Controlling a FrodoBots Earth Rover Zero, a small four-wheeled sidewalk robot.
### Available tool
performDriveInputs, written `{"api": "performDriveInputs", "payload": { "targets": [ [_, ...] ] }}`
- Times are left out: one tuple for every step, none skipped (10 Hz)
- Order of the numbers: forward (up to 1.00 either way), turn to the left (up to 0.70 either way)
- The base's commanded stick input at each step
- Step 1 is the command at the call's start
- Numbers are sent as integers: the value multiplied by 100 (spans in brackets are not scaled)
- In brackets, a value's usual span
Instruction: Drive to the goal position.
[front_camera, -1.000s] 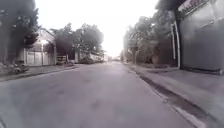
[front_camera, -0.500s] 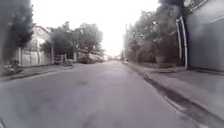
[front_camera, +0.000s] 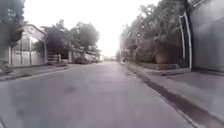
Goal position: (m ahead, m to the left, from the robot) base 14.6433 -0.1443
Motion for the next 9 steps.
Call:
{"api": "performDriveInputs", "payload": {
  "targets": [
    [100,-40],
    [100,-36],
    [100,0],
    [100,0],
    [100,-16],
    [100,-32],
    [100,-40],
    [100,-31],
    [100,0]
  ]
}}
